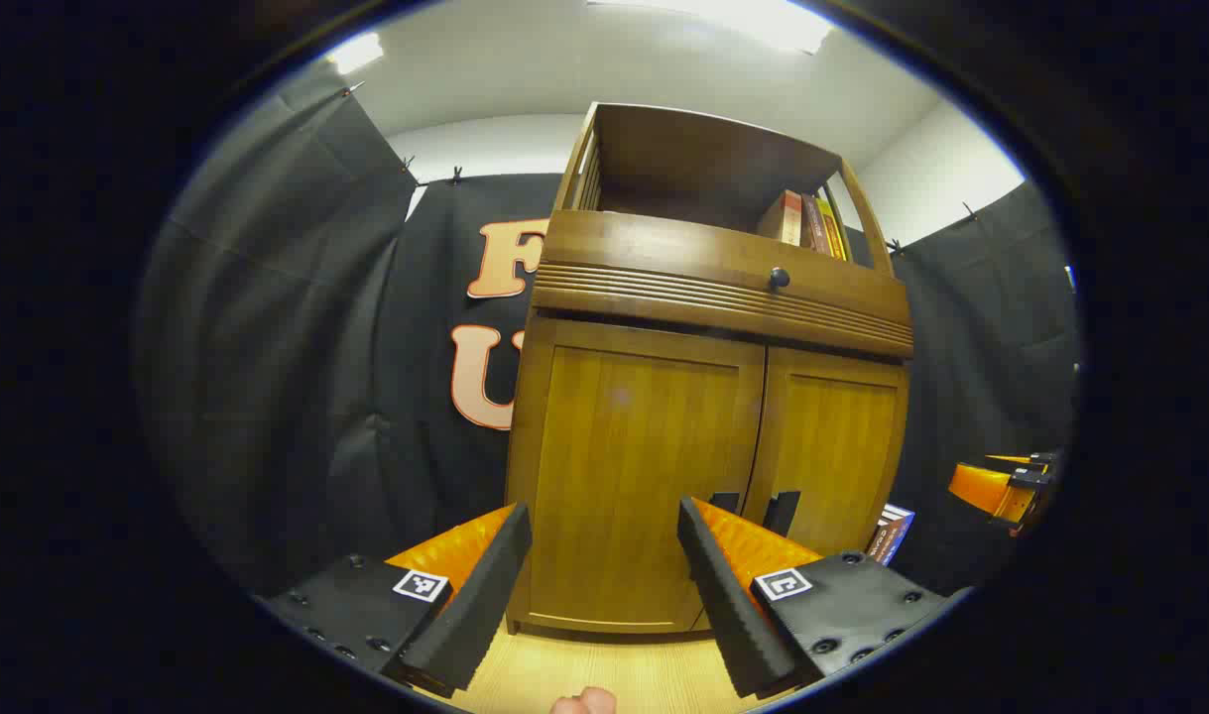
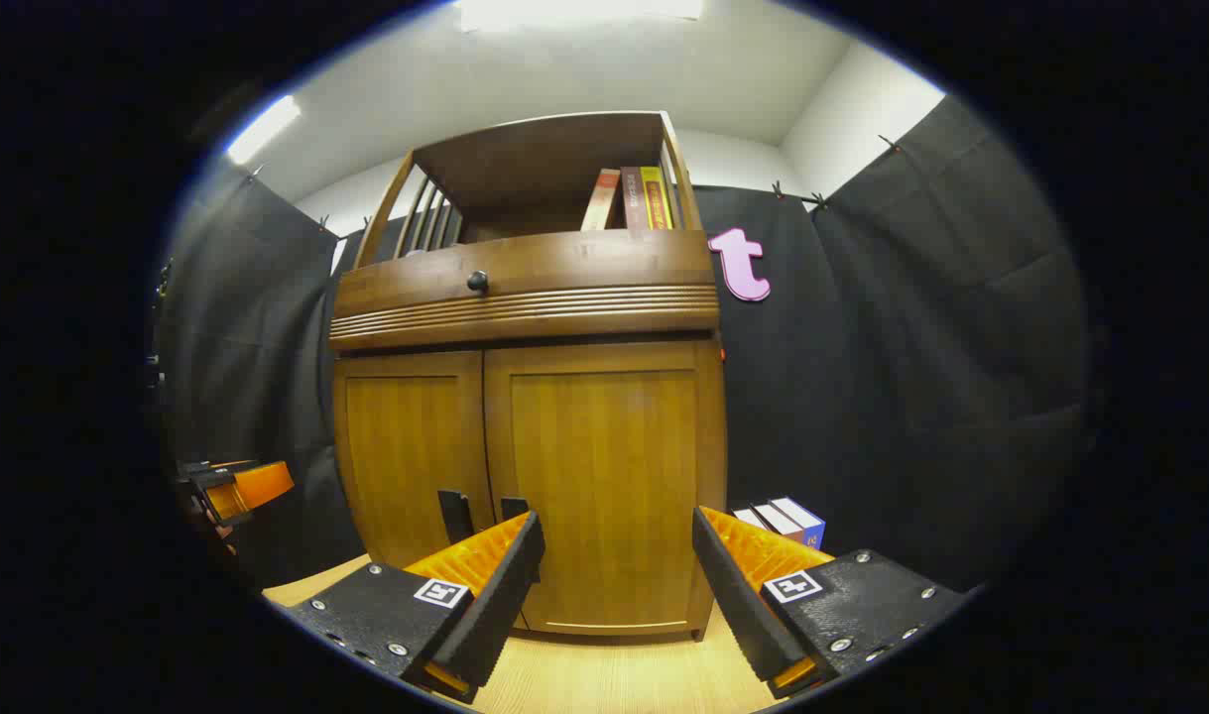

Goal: Open the right door of the double-door shoe cabinet with the right hand, and open the left door with the left hand.

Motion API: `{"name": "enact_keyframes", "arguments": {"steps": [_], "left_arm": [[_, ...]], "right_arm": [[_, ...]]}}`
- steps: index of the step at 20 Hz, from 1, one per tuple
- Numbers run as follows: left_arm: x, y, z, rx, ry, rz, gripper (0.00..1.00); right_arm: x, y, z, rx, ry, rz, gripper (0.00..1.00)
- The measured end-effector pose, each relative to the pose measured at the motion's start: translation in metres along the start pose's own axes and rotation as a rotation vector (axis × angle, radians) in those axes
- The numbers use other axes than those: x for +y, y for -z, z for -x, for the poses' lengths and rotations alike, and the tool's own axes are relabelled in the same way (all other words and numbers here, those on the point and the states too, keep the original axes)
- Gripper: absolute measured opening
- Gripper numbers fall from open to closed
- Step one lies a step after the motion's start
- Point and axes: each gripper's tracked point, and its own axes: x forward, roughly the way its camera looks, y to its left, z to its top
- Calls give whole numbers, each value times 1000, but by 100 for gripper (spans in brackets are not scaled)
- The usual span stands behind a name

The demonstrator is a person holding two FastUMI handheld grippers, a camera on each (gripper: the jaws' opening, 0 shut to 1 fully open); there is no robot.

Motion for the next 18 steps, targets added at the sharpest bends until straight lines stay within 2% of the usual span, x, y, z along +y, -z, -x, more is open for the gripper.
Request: {"name": "enact_keyframes", "arguments": {"steps": [3,4,7,11,18], "left_arm": [[-10,1,-3,9,15,-18,94],[-11,1,-4,5,15,-29,94],[-15,1,-11,-2,10,-60,94],[-18,6,-15,-2,-6,-82,94],[-28,10,-21,3,18,-80,94]], "right_arm": [[-16,-2,-5,-18,36,-25,100],[-20,-2,-7,-20,45,-22,93],[-25,-2,-10,-23,57,-9,93],[-16,-4,-10,-38,40,3,93],[-4,-6,-17,-49,18,38,93]]}}
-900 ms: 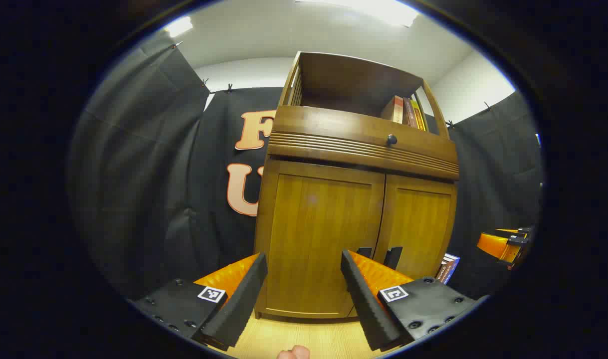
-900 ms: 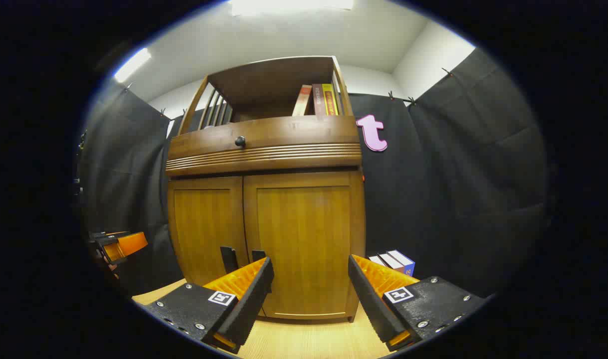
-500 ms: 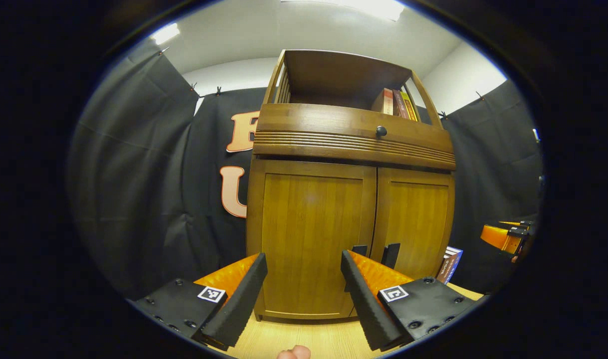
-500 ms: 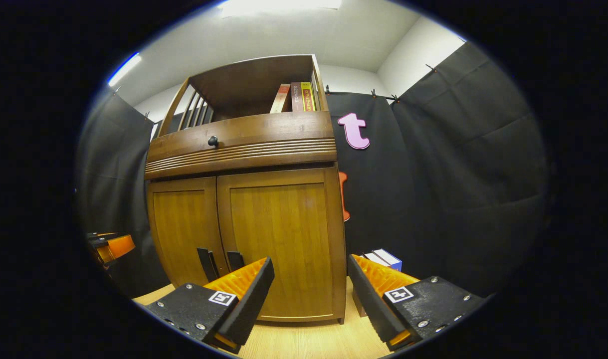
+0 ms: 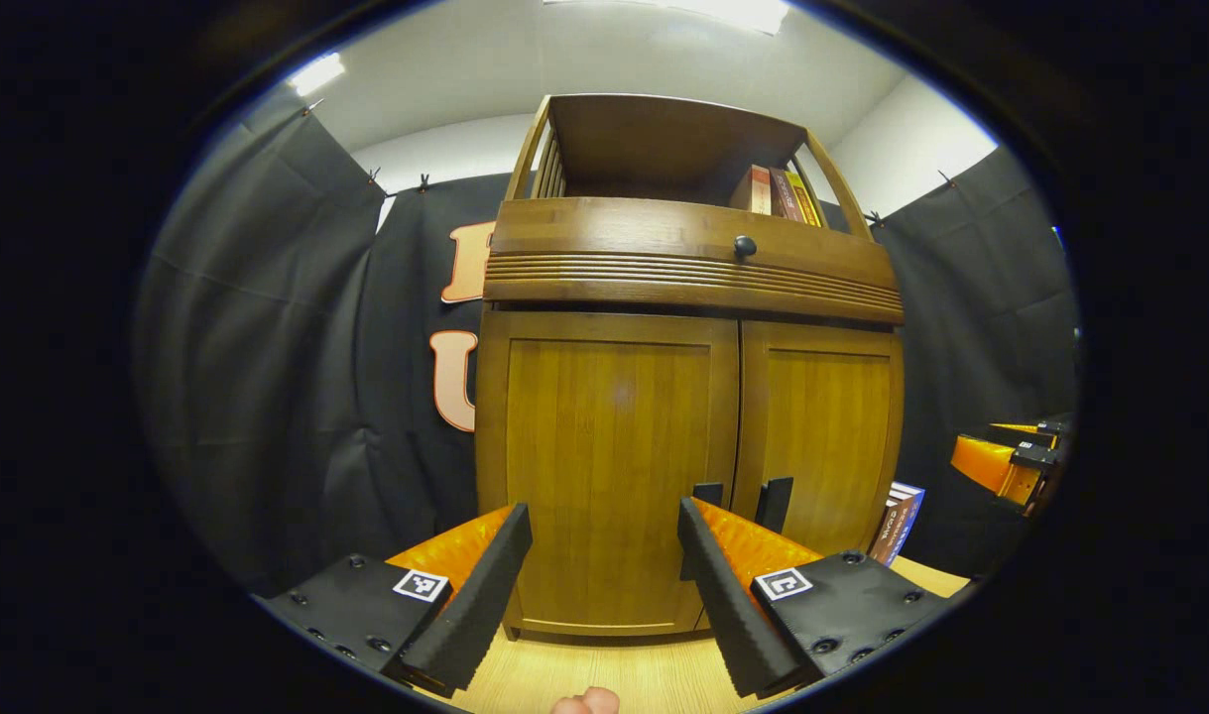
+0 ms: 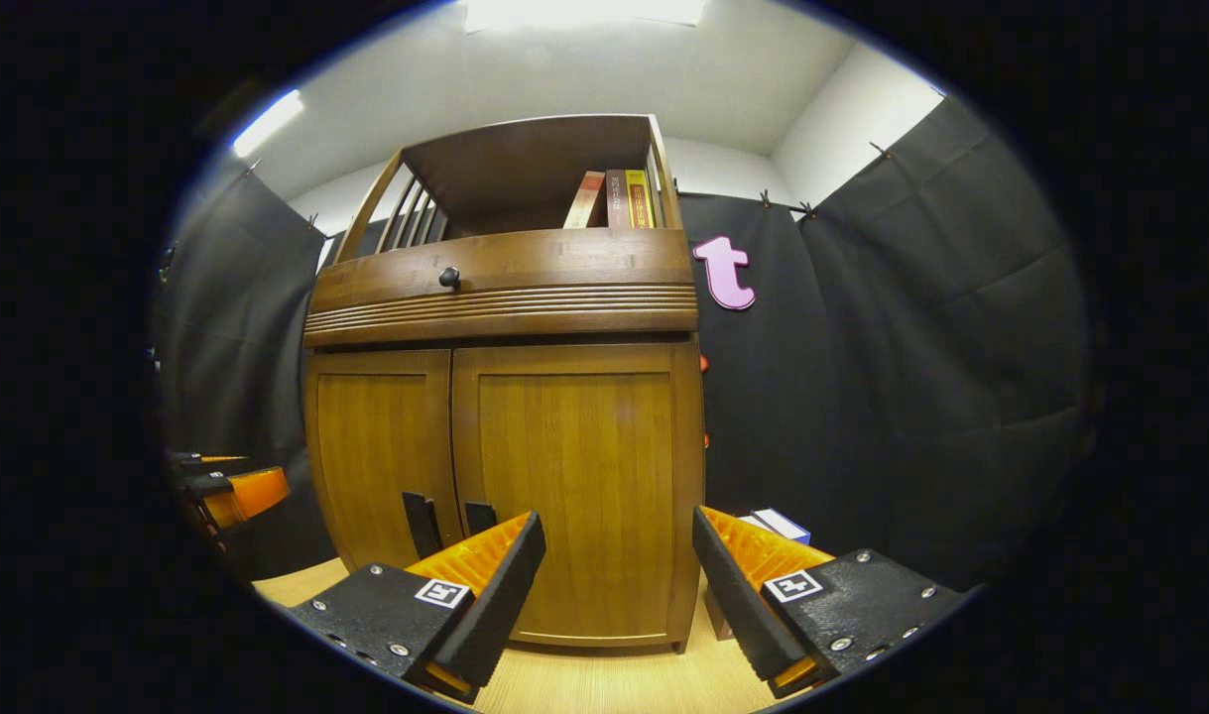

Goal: Open the right door of the double-door shoe cabinet with the right hand, and open the left door with the left hand.

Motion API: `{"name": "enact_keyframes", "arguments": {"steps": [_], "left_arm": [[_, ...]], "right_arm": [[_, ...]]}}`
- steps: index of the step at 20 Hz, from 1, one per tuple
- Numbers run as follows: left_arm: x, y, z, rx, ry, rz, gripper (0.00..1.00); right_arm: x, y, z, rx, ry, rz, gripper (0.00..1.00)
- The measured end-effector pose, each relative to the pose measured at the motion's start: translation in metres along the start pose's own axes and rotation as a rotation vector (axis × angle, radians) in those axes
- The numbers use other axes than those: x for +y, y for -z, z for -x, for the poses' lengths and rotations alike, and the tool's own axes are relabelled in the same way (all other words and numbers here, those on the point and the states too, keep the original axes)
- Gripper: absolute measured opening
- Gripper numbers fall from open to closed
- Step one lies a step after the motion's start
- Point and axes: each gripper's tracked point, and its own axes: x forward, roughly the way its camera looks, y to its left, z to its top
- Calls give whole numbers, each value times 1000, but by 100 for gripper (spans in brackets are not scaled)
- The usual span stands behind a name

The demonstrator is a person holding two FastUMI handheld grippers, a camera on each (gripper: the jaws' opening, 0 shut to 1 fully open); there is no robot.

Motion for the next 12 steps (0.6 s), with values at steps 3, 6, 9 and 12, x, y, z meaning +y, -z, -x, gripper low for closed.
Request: {"name": "enact_keyframes", "arguments": {"steps": [3,6,9,12], "left_arm": [[-1,3,-2,8,5,10,94],[-1,5,-3,13,6,11,94],[1,5,-4,10,1,14,94],[4,7,-2,14,-4,13,94]], "right_arm": [[4,-1,0,0,-9,-27,93],[6,0,0,7,-9,-37,100],[9,-2,-4,2,-11,-32,100],[26,-4,-21,9,-60,-34,100]]}}
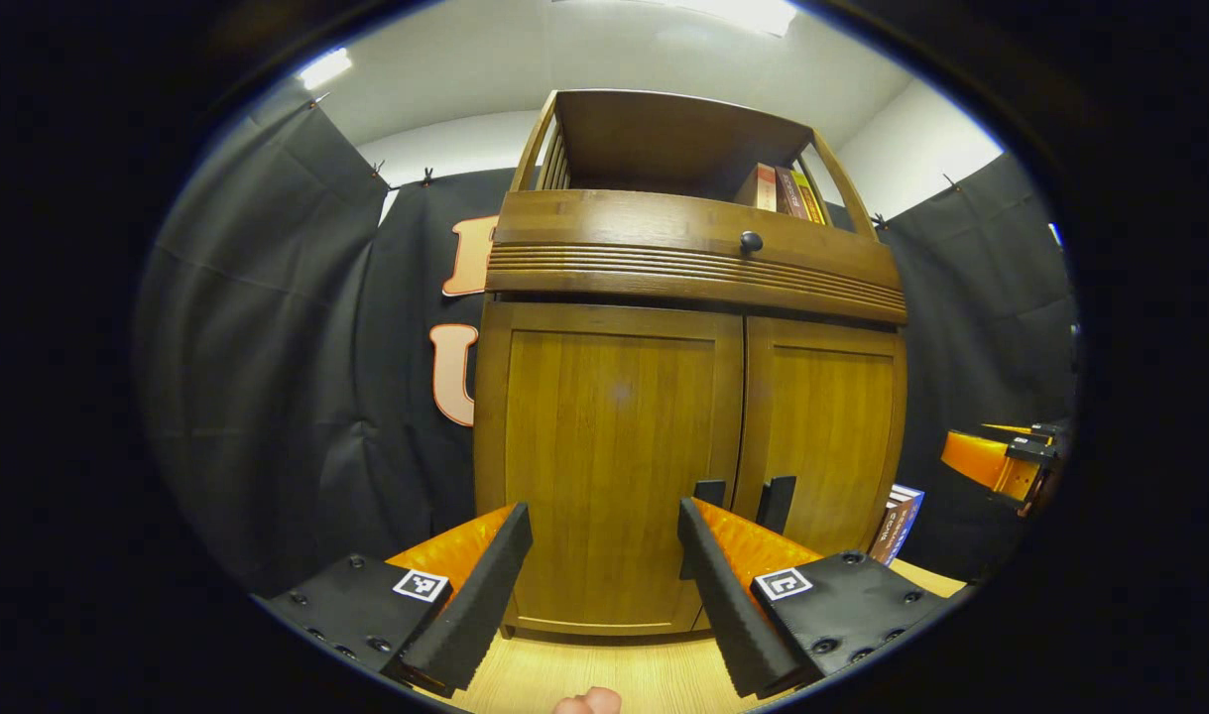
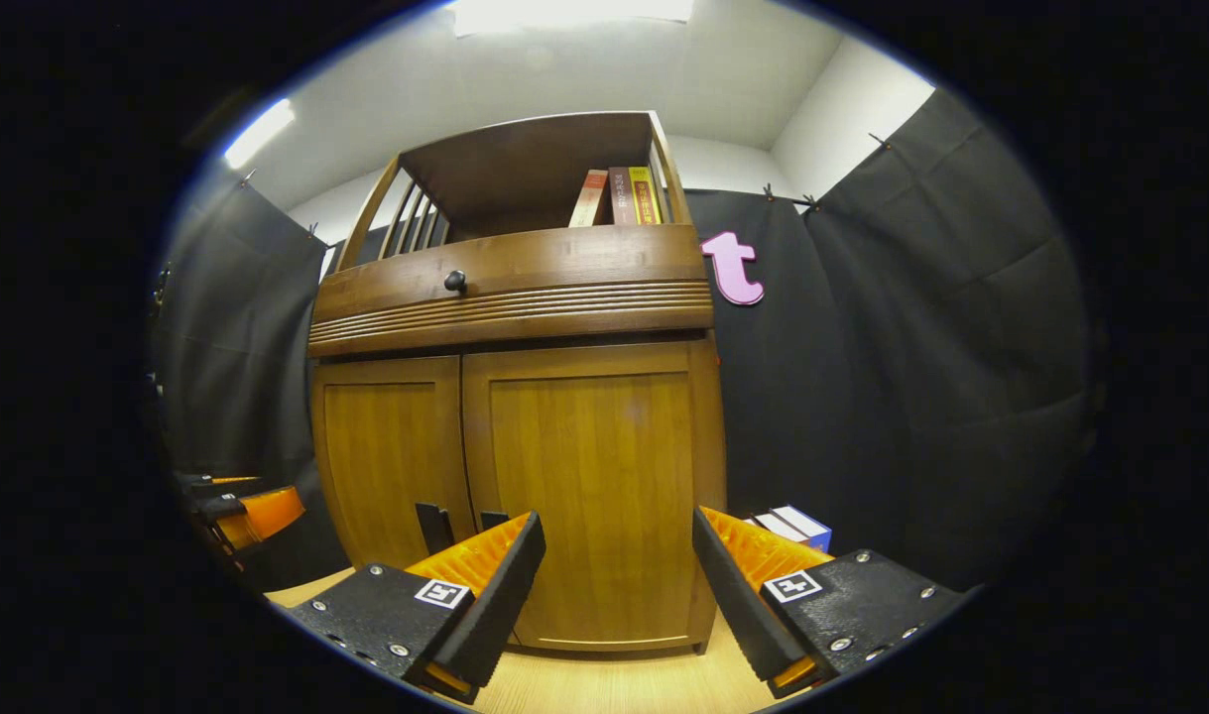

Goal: Open the right door of the double-door shoe cabinet with the right hand, and open the left door with the left hand.

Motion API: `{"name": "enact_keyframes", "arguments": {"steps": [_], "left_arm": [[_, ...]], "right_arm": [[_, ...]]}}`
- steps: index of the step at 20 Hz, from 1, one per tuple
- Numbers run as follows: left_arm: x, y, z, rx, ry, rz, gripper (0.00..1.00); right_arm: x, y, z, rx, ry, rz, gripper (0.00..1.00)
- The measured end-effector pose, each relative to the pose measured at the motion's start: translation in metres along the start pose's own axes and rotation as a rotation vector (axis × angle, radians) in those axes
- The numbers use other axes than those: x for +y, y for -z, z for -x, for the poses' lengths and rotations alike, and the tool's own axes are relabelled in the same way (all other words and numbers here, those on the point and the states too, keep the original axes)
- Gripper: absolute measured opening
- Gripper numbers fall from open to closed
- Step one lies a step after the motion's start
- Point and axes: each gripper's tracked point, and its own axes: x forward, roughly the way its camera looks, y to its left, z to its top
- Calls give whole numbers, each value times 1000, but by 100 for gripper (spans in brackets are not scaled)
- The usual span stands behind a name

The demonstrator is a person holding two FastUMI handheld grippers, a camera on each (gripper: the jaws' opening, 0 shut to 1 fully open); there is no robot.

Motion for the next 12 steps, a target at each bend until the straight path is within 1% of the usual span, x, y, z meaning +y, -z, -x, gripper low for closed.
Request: {"name": "enact_keyframes", "arguments": {"steps": [3,4,7,10,12], "left_arm": [[4,-1,4,-2,-9,-5,94],[6,1,6,1,-10,2,94],[14,1,13,2,-23,16,94],[22,-2,20,-5,-41,9,94],[29,-4,24,-13,-58,4,94]], "right_arm": [[23,1,-27,3,-55,2,100],[34,4,-38,7,-72,-3,93],[67,20,-58,17,-121,8,92],[88,49,-83,36,-119,48,93],[101,74,-95,71,-119,71,93]]}}
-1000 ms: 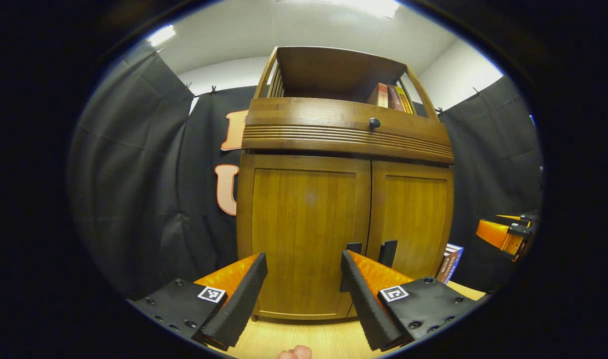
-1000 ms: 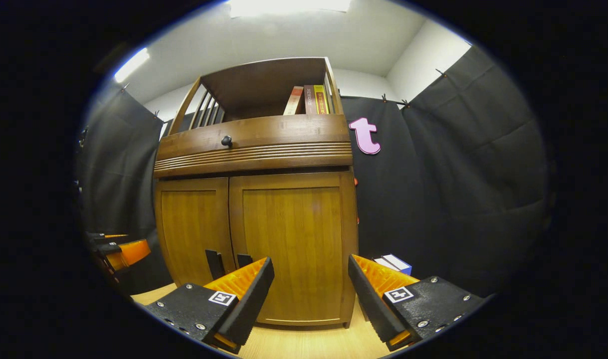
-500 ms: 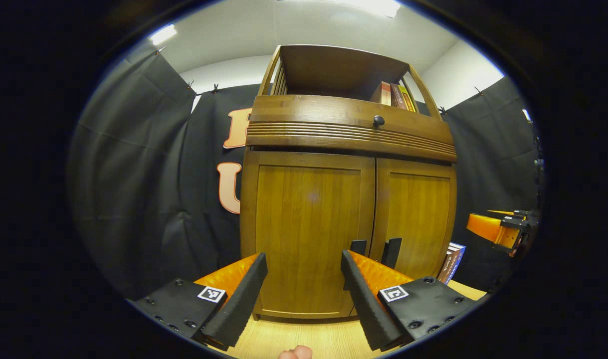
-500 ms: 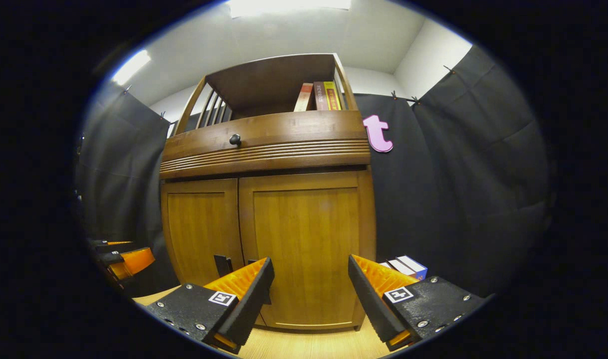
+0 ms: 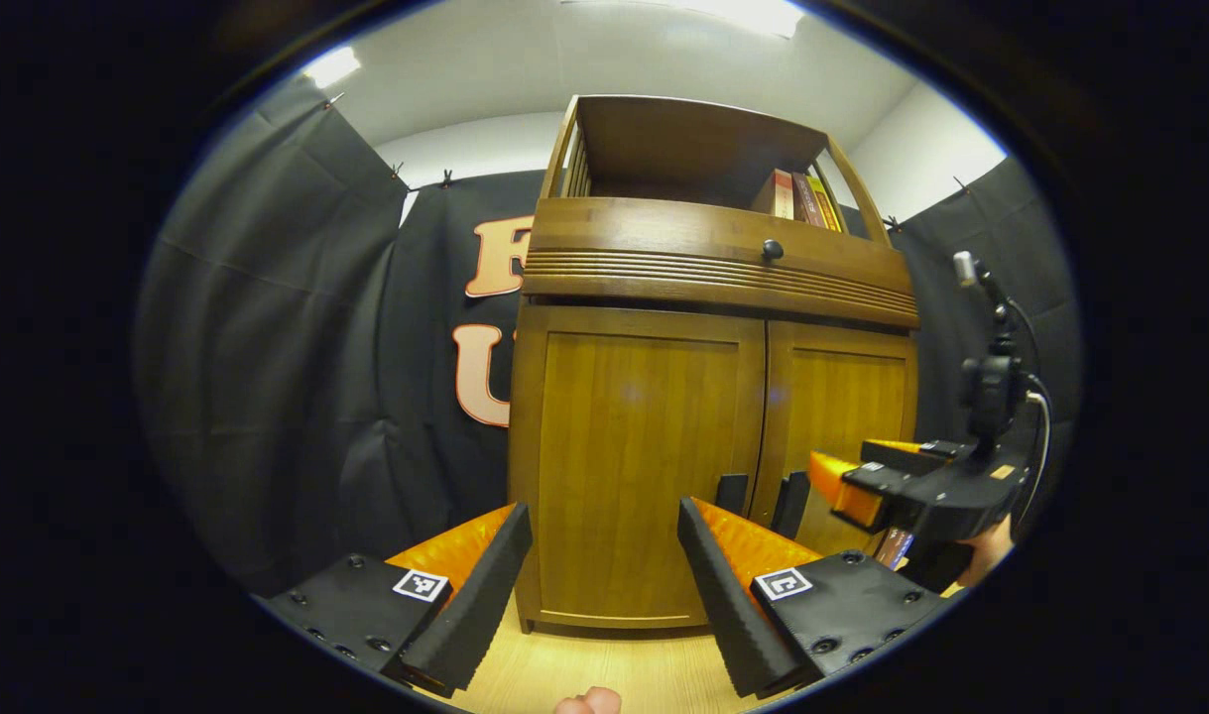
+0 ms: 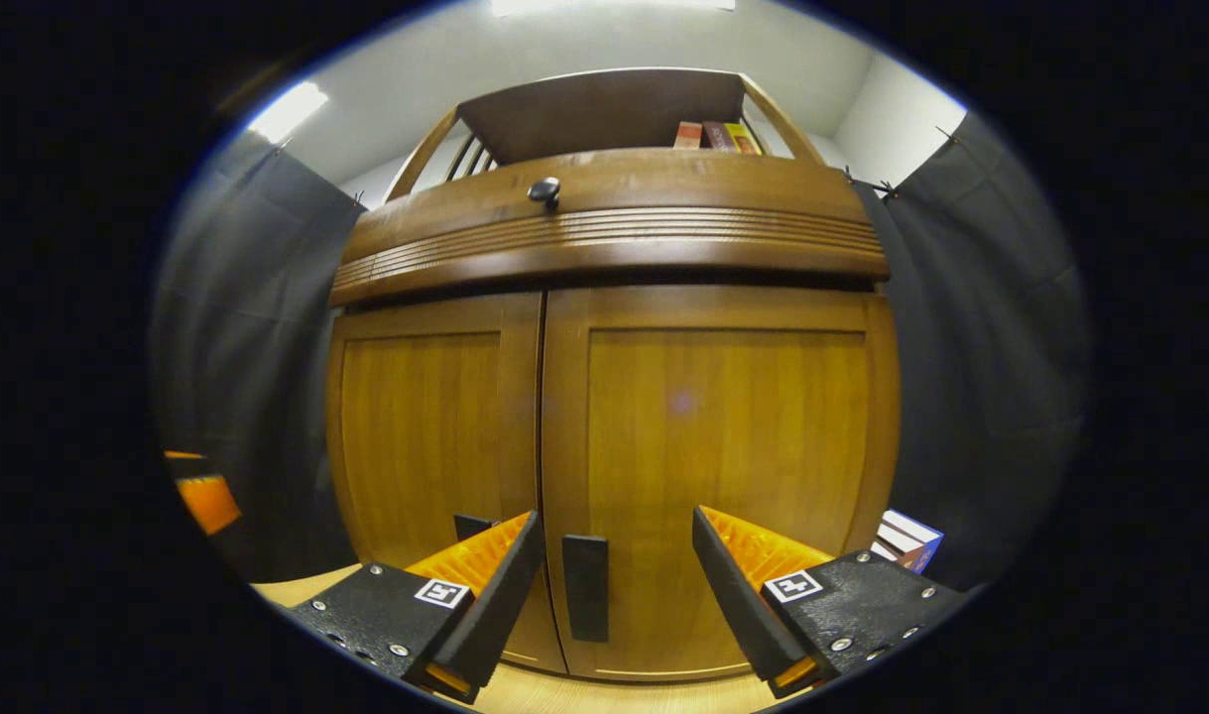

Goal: Open the right door of the double-door shoe cabinet with the right hand, and open the left door with the left hand.

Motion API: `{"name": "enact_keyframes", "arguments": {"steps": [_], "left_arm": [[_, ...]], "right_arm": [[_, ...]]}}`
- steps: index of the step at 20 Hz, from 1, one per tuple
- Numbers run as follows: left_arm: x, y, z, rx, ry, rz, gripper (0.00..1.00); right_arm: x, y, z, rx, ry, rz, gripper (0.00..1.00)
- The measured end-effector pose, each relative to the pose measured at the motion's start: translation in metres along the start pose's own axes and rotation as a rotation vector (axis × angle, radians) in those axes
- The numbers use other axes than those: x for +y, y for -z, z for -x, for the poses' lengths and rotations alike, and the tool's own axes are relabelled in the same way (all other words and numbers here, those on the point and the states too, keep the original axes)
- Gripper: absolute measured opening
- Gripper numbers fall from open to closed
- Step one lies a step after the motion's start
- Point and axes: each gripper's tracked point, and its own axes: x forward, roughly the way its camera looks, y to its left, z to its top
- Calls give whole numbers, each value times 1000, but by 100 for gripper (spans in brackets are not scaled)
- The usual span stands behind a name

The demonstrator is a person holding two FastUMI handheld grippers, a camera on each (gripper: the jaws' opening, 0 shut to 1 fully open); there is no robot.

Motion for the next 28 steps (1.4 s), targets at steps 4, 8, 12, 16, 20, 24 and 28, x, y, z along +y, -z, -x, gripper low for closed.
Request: {"name": "enact_keyframes", "arguments": {"steps": [4,8,12,16,20,24,28], "left_arm": [[9,1,6,2,-19,11,94],[20,1,6,2,-36,8,94],[26,1,2,-6,-44,17,94],[27,2,-3,-6,-41,23,94],[27,4,-3,-5,-34,22,94],[27,4,-1,-8,-24,33,94],[18,5,2,0,3,50,94]], "right_arm": [[9,38,-28,44,34,23,93],[10,56,-44,77,60,28,93],[7,63,-48,84,70,4,91],[9,61,-45,82,69,-16,89],[24,59,-51,93,33,-37,69],[24,62,-48,108,23,-39,44],[23,63,-49,124,11,-35,26]]}}
